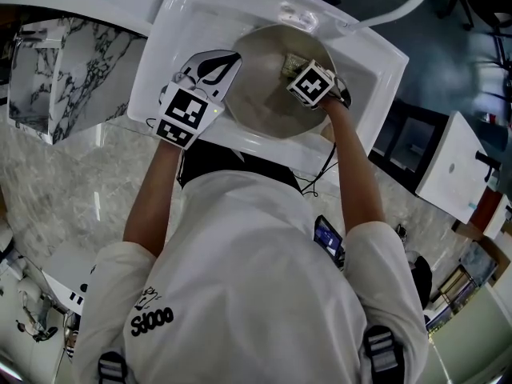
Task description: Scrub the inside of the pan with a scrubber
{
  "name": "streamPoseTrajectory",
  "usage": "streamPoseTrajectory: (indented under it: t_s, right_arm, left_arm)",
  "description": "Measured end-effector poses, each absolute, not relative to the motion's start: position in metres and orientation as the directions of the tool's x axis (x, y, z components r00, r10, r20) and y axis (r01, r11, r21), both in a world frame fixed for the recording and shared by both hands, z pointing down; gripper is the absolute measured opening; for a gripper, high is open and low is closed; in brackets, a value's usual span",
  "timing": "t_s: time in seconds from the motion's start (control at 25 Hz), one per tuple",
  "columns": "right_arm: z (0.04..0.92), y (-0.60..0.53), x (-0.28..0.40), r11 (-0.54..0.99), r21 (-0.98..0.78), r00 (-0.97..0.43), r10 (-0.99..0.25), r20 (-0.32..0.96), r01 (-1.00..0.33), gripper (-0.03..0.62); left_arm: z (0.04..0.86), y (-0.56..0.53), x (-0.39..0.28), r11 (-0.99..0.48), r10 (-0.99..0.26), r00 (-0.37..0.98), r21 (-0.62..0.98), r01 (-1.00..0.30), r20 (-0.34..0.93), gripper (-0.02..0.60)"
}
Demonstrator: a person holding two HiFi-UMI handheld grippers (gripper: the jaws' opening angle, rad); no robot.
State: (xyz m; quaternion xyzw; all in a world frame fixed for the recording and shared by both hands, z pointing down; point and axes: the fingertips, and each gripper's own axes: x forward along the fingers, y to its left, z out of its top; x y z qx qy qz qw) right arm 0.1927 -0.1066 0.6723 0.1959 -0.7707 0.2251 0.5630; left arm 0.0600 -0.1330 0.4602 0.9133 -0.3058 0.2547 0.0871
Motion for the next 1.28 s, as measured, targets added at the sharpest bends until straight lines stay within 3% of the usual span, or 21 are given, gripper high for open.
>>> streamPoseTrajectory:
  t_s: [0.36,0.88,1.28]
  right_arm:
    - [0.66,-0.132,0.188,0.801,-0.028,-0.264,-0.165,0.95,-0.598,0.078]
    - [0.618,-0.164,0.191,0.852,0.25,-0.166,-0.359,0.918,-0.459,0.078]
    - [0.645,-0.132,0.217,0.957,0.208,0.033,-0.205,0.978,-0.204,0.08]
  left_arm:
    - [0.461,-0.132,0.054,-0.79,-0.523,0.668,-0.006,-0.614,0.53,0.005]
    - [0.459,-0.131,0.056,-0.788,-0.527,0.669,-0.005,-0.616,0.524,0.005]
    - [0.464,-0.126,0.05,-0.787,-0.519,0.669,0.006,-0.616,0.532,0.005]
